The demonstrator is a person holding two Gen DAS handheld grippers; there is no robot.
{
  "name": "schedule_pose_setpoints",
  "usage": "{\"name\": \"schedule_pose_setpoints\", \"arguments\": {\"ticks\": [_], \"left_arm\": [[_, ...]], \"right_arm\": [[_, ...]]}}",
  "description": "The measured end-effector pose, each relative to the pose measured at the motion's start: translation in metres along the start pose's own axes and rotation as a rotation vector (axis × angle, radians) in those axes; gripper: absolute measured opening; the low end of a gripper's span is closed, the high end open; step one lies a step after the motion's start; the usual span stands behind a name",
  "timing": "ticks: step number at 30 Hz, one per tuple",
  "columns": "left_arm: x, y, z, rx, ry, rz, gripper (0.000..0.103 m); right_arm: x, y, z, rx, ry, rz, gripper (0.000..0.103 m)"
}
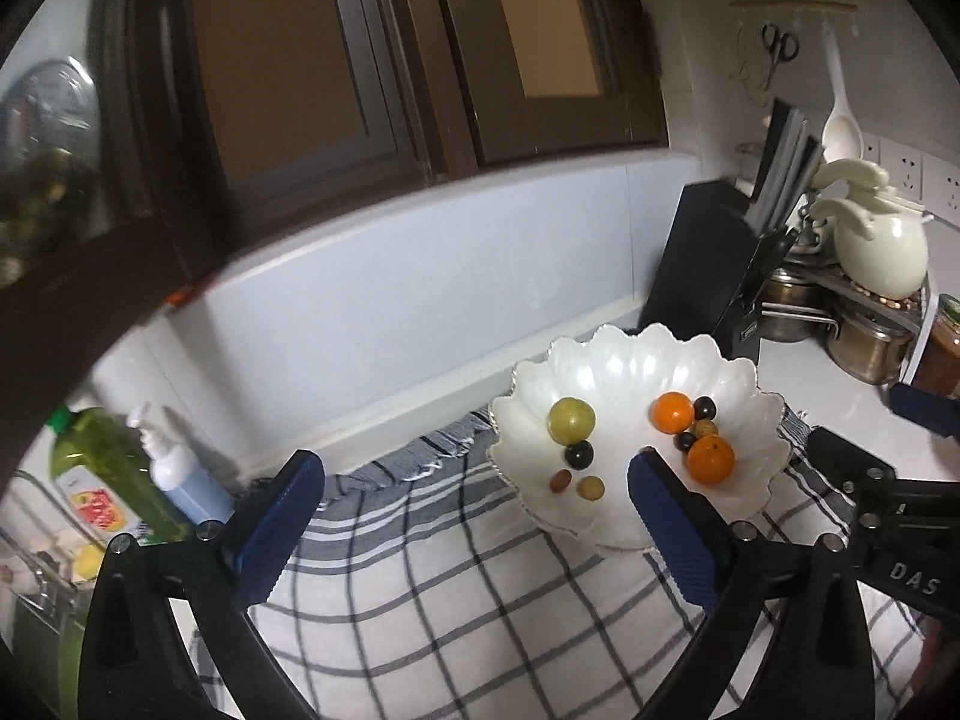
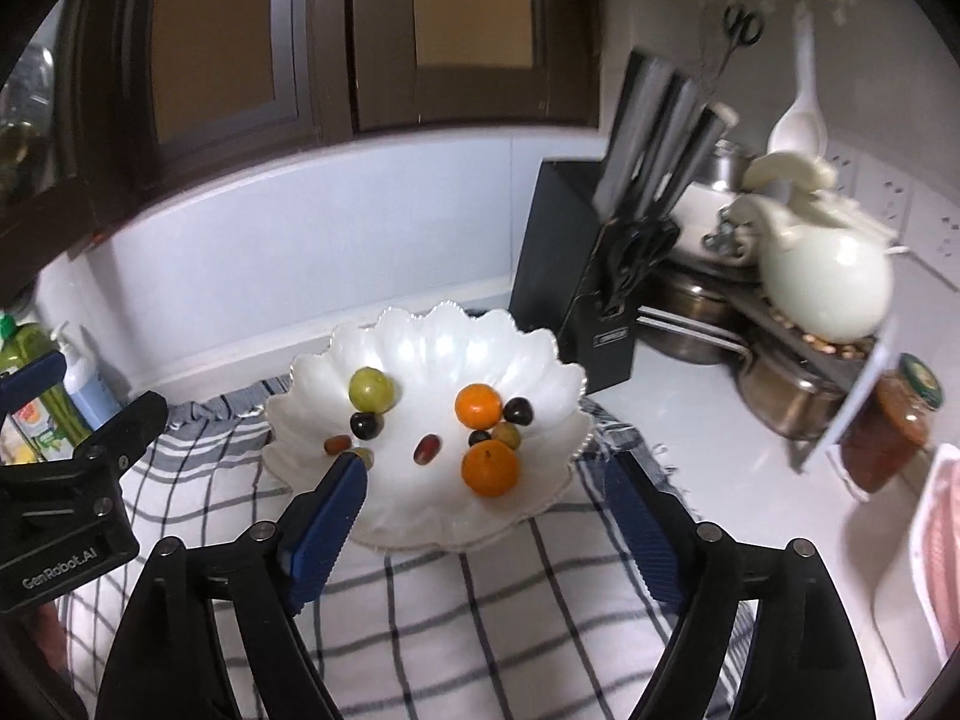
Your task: Organize fruits
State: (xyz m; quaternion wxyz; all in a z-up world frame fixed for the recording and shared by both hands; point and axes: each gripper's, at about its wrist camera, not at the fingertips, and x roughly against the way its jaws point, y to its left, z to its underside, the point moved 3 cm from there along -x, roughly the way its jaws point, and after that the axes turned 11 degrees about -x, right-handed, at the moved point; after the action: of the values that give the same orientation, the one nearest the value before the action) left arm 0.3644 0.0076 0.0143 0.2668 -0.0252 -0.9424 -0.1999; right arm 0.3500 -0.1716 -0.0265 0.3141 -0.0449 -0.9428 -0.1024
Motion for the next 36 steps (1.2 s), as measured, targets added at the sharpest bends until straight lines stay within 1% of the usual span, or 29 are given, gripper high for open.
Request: {"name": "schedule_pose_setpoints", "arguments": {"ticks": [4,7,11,15,20,22,27,36], "left_arm": [[0.034,-0.004,0.007,-0.004,-0.031,0.002,0.103],[0.06,-0.006,0.014,0.023,-0.056,0.009,0.103],[0.103,-0.012,0.025,0.048,-0.094,0.019,0.103],[0.14,-0.02,0.037,0.064,-0.112,0.032,0.103],[0.185,-0.029,0.052,0.068,-0.146,0.016,0.103],[0.203,-0.032,0.058,0.07,-0.165,0.007,0.103],[0.242,-0.036,0.073,0.08,-0.204,-0.001,0.103],[0.292,-0.043,0.095,0.056,-0.24,-0.013,0.103]], "right_arm": [[0.039,-0.007,0.008,0.001,-0.066,0.017,0.085],[0.072,-0.013,0.015,-0.004,-0.111,0.016,0.085],[0.108,-0.017,0.027,0.001,-0.142,0.0,0.085],[0.145,-0.023,0.042,0.006,-0.173,-0.017,0.085],[0.193,-0.035,0.062,0.002,-0.216,-0.02,0.086],[0.209,-0.037,0.07,0.01,-0.234,-0.018,0.086],[0.243,-0.042,0.088,0.019,-0.247,-0.025,0.086],[0.293,-0.047,0.114,0.013,-0.283,-0.033,0.086]]}}
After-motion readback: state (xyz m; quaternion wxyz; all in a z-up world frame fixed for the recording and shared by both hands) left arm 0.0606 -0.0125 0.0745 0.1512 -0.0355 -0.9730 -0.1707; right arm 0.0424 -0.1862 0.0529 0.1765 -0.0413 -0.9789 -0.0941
